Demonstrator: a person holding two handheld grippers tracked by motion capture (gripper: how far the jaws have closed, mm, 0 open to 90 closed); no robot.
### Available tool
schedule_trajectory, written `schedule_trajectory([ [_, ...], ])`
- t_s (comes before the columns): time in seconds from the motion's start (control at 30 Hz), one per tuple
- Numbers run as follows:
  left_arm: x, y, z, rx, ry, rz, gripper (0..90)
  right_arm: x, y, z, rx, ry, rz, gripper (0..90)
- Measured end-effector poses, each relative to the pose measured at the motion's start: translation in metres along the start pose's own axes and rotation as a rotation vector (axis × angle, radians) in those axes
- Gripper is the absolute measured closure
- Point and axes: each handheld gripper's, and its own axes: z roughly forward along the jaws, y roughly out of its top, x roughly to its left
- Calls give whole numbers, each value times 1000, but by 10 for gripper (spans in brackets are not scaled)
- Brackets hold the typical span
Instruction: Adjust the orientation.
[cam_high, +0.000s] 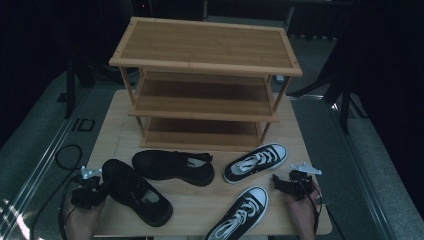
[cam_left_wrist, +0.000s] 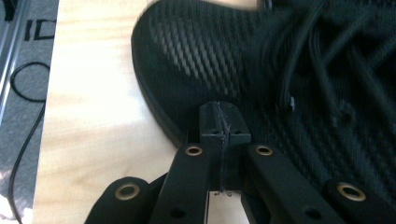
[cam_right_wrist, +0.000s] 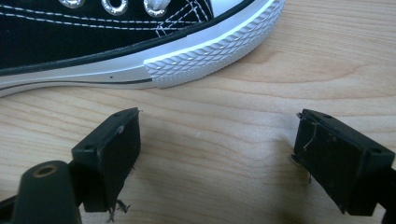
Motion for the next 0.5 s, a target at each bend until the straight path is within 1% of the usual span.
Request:
schedule_trajectory([
  [0.13,0,13,8,-6,4,12,900,0,0,0,0,0,0,145],
  [0.2,1,14,5,-7,1,14,900,0,0,0,0,0,0,145],
  [0.23,2,13,3,-14,-1,11,900,0,0,0,0,0,0,145],
  [0.3,3,9,-4,-24,14,-1,900,0,0,0,0,0,0,145],
  [0.37,2,4,-6,-4,35,19,900,0,0,0,0,0,0,145],
  [0.5,-2,-9,-6,30,36,32,900,0,0,0,0,0,0,145],
])
